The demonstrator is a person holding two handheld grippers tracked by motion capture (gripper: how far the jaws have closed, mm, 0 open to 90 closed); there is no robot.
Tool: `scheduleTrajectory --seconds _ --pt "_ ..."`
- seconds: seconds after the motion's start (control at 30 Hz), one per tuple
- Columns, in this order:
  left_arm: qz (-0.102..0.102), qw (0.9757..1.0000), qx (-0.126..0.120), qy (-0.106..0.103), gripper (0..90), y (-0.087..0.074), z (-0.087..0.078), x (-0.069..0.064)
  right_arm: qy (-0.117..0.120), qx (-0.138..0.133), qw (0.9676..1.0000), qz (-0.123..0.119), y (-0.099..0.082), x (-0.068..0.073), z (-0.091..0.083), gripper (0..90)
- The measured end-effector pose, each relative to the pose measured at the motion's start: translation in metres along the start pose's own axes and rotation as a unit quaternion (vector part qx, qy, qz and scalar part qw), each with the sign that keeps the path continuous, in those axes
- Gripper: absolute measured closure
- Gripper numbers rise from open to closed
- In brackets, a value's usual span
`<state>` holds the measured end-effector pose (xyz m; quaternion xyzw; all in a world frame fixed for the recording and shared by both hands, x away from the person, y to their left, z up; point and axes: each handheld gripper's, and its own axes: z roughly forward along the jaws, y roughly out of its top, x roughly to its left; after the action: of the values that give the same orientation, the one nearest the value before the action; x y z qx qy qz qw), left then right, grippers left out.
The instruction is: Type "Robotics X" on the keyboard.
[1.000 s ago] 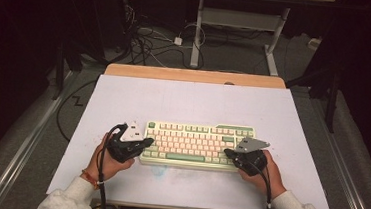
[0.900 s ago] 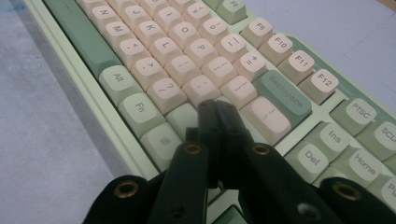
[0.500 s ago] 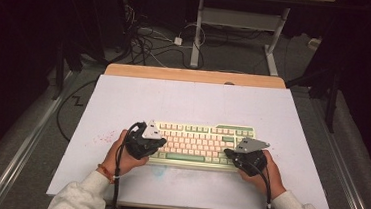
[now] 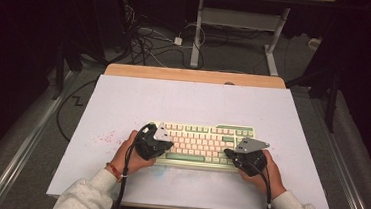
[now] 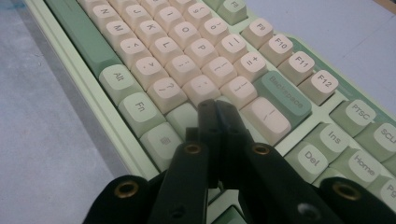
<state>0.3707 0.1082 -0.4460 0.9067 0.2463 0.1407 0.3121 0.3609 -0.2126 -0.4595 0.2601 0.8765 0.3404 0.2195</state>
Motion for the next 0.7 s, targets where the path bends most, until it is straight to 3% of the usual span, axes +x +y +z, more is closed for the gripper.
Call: scheduleTrajectory --seconds 0.7 --pt "0.008 0.9999 0.015 0.001 87.2 -0.0012 0.0032 0.0008 -0.002 0.001 1.0000 -0.001 0.0001 0.0010 0.0000 90.0"
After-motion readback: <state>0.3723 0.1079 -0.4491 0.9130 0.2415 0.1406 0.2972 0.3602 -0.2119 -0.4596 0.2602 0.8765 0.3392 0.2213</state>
